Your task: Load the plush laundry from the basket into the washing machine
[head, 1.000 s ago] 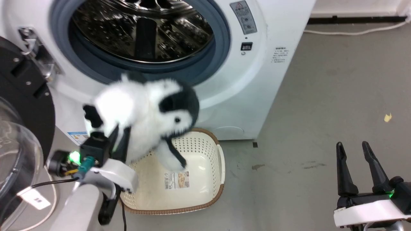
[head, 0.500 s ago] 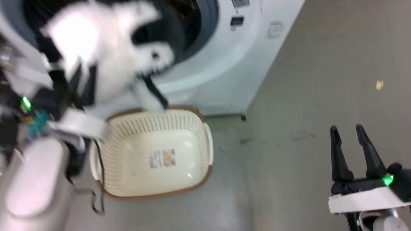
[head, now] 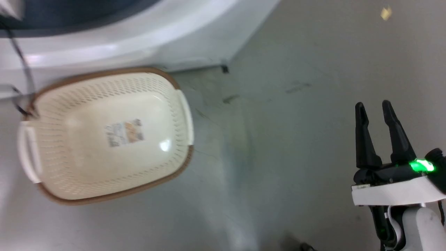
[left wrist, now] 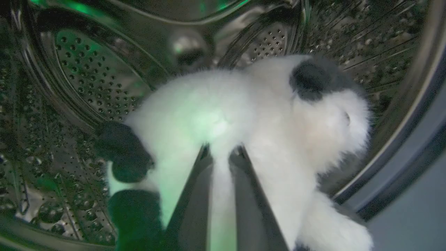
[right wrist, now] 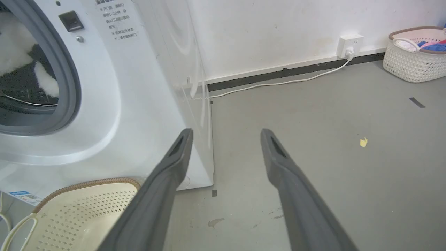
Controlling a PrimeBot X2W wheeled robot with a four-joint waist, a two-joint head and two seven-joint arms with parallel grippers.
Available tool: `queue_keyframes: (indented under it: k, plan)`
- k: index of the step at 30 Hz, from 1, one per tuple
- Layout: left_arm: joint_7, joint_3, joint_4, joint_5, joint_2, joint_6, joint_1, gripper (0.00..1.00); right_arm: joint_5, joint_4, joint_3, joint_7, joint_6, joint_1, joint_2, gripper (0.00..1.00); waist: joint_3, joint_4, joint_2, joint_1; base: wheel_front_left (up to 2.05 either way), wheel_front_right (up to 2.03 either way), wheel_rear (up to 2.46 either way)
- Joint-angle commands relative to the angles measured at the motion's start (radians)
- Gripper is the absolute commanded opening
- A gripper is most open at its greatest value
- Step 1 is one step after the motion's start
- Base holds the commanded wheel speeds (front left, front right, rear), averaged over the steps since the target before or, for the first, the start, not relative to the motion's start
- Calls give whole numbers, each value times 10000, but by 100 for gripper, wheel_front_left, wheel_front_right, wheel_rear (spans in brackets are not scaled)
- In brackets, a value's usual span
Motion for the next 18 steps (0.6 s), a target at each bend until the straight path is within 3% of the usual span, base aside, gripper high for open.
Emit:
queue_keyframes:
  k: [1, 9, 18]
  plan:
    - [115, -67, 317, 99, 167, -80, -752, 0, 165, -40, -5, -42, -7, -206, -6, 100, 852, -792, -1, -3, 0, 0, 0]
    - [842, -773, 2633, 590, 600, -222, -3060, 0, 610, -131, 192, -42, -7, -386, -6, 100, 1630, -1264, -1, -3, 0, 0, 0]
    - [872, -1516, 4212, 650, 593, -282, -3790, 0, 626, -149, 265, -42, -7, -529, -6, 100, 1765, -1132, -1, -3, 0, 0, 0]
